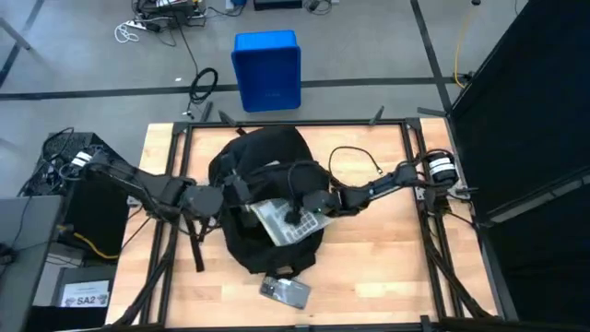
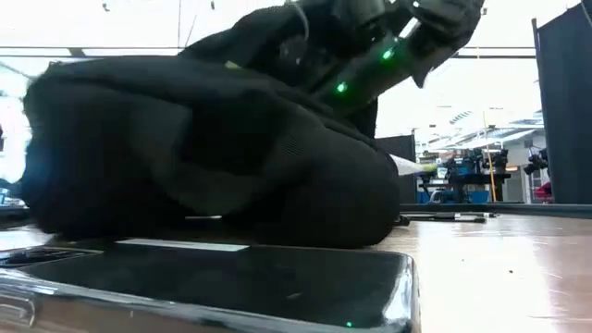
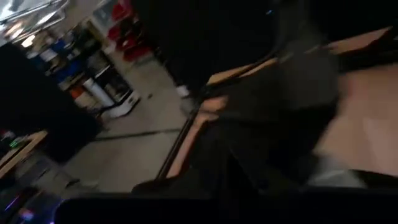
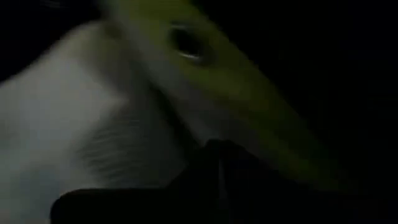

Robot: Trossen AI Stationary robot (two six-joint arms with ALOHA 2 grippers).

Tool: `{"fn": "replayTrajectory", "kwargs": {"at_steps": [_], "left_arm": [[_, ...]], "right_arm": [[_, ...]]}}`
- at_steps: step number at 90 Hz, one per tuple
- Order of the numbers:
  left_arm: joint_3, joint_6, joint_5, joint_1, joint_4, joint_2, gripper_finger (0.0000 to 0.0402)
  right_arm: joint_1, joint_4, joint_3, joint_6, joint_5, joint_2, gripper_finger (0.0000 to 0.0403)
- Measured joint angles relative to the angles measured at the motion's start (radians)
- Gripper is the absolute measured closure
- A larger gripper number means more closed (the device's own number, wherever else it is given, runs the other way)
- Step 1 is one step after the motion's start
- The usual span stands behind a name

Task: Unpack backpack
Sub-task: Put the zip bag into the backpack

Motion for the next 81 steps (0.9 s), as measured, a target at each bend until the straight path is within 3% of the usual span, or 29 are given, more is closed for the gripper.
{"fn": "replayTrajectory", "kwargs": {"at_steps": [18, 27, 36, 58, 70, 81], "left_arm": [[0.009, 0.019, 0.001, -0.094, 0.022, 0.000, 0.0401], [0.009, 0.013, -0.011, -0.125, 0.017, 0.000, 0.0401], [0.007, -0.015, -0.012, -0.157, 0.003, 0.000, 0.0401], [0.006, -0.169, -0.013, -0.239, -0.123, 0.017, 0.0401], [-0.006, -0.195, -0.015, -0.280, -0.117, 0.062, 0.0401], [-0.059, -0.196, -0.021, -0.290, -0.067, 0.093, 0.0401]], "right_arm": [[-0.060, 0.000, 0.000, 0.072, 0.047, 0.000, 0.0403], [-0.037, 0.009, -0.001, 0.059, -0.042, -0.022, 0.0403], [0.020, 0.017, -0.001, 0.014, -0.131, -0.076, 0.0403], [0.219, -0.073, -0.001, -0.010, -0.143, -0.212, 0.0403], [0.337, -0.104, -0.001, 0.034, -0.147, -0.213, 0.0393], [0.415, -0.242, -0.001, 0.185, -0.097, -0.212, 0.0371]]}}
